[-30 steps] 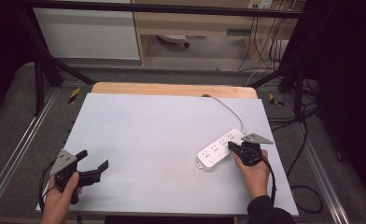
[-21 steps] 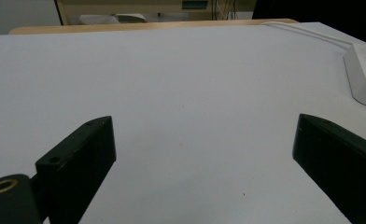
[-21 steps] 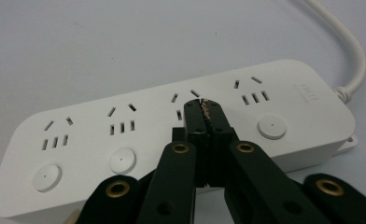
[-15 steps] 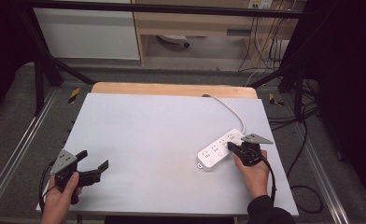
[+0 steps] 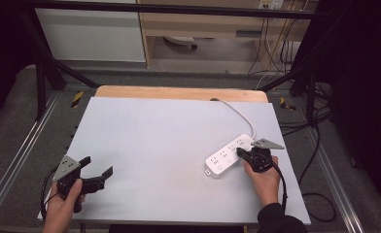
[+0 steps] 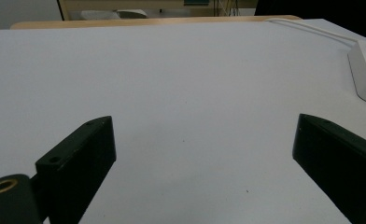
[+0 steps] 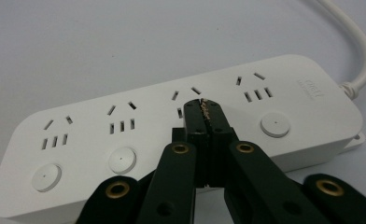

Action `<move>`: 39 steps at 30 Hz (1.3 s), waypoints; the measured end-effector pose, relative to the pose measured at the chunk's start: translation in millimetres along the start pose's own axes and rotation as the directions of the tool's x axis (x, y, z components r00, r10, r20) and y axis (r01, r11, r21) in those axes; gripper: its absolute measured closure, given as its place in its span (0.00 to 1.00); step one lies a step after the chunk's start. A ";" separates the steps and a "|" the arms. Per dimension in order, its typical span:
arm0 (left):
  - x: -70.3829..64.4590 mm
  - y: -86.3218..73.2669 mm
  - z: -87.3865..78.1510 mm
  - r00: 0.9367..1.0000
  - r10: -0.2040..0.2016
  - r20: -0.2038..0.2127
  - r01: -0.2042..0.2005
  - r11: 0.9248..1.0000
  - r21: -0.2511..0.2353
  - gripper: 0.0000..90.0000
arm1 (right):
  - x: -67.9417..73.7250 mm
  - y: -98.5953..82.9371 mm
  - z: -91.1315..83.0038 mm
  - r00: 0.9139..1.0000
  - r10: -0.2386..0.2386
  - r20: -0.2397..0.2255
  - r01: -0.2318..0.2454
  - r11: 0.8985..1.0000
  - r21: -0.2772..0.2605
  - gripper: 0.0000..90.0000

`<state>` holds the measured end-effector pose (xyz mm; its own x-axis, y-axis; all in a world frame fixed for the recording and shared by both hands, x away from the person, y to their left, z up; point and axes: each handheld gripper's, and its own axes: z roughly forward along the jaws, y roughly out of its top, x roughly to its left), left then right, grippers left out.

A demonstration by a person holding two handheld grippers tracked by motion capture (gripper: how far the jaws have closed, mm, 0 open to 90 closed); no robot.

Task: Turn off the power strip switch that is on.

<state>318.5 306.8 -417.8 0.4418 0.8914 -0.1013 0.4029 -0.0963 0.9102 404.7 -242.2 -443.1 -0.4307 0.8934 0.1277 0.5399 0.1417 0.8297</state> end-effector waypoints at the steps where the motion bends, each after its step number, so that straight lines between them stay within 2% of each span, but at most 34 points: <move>1: 0.0 -0.1 -0.1 1.000 0.000 0.000 0.000 1.000 0.001 0.07 | 0.4 0.1 -0.1 1.000 -0.009 0.003 0.009 1.000 0.001 1.00; 6: 0.2 -0.2 -0.5 1.000 -0.001 -0.001 0.001 1.000 0.001 0.07 | 0.8 0.0 -0.1 1.000 -0.016 0.007 0.016 1.000 0.001 1.00; 26: -0.2 -0.3 -0.1 1.000 0.002 0.000 -0.002 1.000 0.004 0.07 | -0.1 -1.2 -0.2 1.000 0.007 -0.001 -0.007 1.000 -0.006 1.00; 39: -0.2 -0.4 -0.3 1.000 0.003 -0.001 -0.003 1.000 0.005 0.07 | 1.1 -2.0 -0.2 1.000 -0.006 0.008 0.006 1.000 -0.011 1.00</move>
<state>318.0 306.8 -418.0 0.4423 0.8915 -0.0979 0.4055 -0.1014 0.9085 403.0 -241.5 -444.4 -0.4279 0.8961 0.1181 0.5290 0.1423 0.8366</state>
